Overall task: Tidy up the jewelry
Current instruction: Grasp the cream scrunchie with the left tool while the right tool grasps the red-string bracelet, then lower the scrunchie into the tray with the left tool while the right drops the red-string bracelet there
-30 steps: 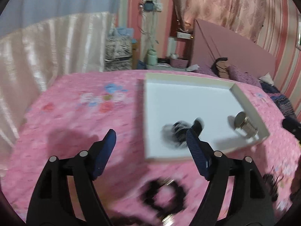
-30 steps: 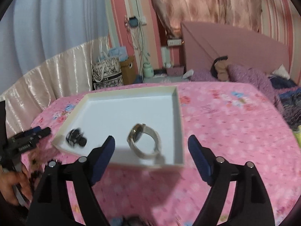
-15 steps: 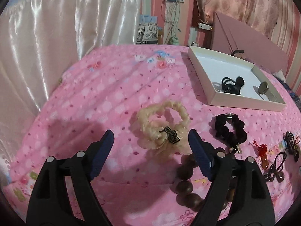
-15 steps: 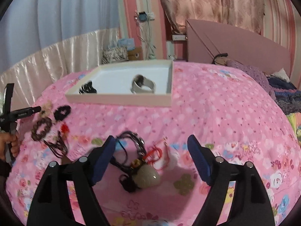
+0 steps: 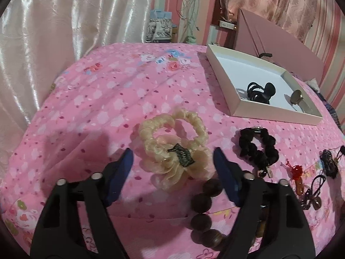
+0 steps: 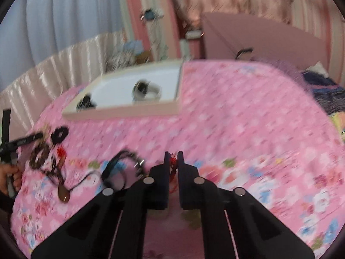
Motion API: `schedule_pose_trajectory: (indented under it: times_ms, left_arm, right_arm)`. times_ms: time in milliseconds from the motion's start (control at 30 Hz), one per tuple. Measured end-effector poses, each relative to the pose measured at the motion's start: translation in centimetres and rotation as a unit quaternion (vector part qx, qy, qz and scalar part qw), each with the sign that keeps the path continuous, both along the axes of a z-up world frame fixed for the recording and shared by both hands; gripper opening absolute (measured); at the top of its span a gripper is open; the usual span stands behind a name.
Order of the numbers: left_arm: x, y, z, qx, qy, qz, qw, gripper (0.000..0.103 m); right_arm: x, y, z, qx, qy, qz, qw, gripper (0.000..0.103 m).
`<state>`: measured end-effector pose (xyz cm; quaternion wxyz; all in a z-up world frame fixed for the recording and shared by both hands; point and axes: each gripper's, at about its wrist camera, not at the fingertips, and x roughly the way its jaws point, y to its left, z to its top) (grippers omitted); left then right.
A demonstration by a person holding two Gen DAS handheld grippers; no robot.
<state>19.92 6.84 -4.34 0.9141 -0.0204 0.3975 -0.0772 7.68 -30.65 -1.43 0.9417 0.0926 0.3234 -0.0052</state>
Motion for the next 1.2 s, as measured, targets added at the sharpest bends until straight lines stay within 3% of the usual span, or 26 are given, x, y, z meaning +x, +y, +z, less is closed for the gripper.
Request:
schedule_pose_trajectory:
  times_ms: [33, 100, 200, 400, 600, 733, 767, 800, 833, 967, 1033, 1067, 1100, 1133, 1200]
  left_arm:
    - [0.2, -0.1, -0.1, -0.002, 0.003, -0.002, 1.0000, 0.067]
    - [0.8, -0.4, -0.5, -0.007, 0.017, -0.008, 0.9998, 0.036]
    - [1.1, -0.1, -0.4, -0.034, 0.010, -0.005, 0.9994, 0.023]
    - [-0.3, 0.2, 1.1, -0.060, -0.026, -0.004, 0.9979, 0.019]
    - [-2.7, -1.5, 5.4, -0.049, -0.078, -0.024, 0.9955, 0.019]
    - [-4.1, -2.7, 7.5, -0.044, -0.102, -0.040, 0.9930, 0.019]
    - [-4.3, -2.9, 7.6, -0.044, -0.103, -0.043, 0.9928, 0.019]
    - [-4.6, -3.2, 7.7, -0.043, -0.105, -0.045, 0.9926, 0.020]
    - [-4.7, -3.4, 7.6, -0.041, -0.104, -0.047, 0.9926, 0.020]
    - [-4.8, -4.6, 7.0, -0.036, -0.095, -0.057, 0.9932, 0.019]
    - [-4.9, -5.0, 6.7, -0.037, -0.091, -0.061, 0.9933, 0.020]
    - [-4.9, -5.4, 6.6, -0.036, -0.088, -0.065, 0.9934, 0.020]
    - [-4.8, -5.7, 6.3, -0.033, -0.086, -0.068, 0.9935, 0.020]
    - [-4.7, -6.1, 6.2, -0.033, -0.083, -0.071, 0.9934, 0.020]
    - [-4.8, -6.8, 6.3, -0.037, -0.081, -0.080, 0.9928, 0.019]
  right_arm:
    - [0.2, -0.3, 0.3, -0.002, -0.003, -0.002, 1.000, 0.005]
    - [0.5, -0.9, 0.6, -0.005, -0.008, -0.008, 1.000, 0.005]
    - [0.8, -1.0, 0.6, -0.008, -0.012, -0.012, 1.000, 0.005]
    - [0.5, -0.9, 1.2, 0.005, -0.023, 0.002, 1.000, 0.005]
    - [0.3, -1.2, 5.1, 0.015, -0.065, 0.023, 0.998, 0.003]
    - [0.7, -1.9, 4.9, 0.023, -0.036, 0.015, 0.999, 0.008]
    - [0.8, -2.0, 4.2, 0.025, -0.026, 0.012, 0.999, 0.029]
    - [1.0, -2.0, 3.4, 0.029, -0.019, 0.014, 0.999, 0.066]
    - [1.4, -1.9, 2.6, 0.033, -0.009, 0.022, 0.999, 0.070]
    - [2.9, -0.6, -0.2, 0.021, 0.036, 0.047, 0.998, 0.065]
    - [3.9, 0.0, -1.5, 0.017, 0.060, 0.054, 0.997, 0.054]
    - [4.5, 0.1, -2.2, 0.018, 0.075, 0.057, 0.995, 0.046]
    - [5.0, 0.1, -2.8, 0.020, 0.093, 0.060, 0.994, 0.018]
    - [5.2, 0.0, -3.0, 0.028, 0.097, 0.063, 0.993, 0.002]
    - [4.5, -0.4, -1.4, 0.041, 0.065, 0.057, 0.995, 0.003]
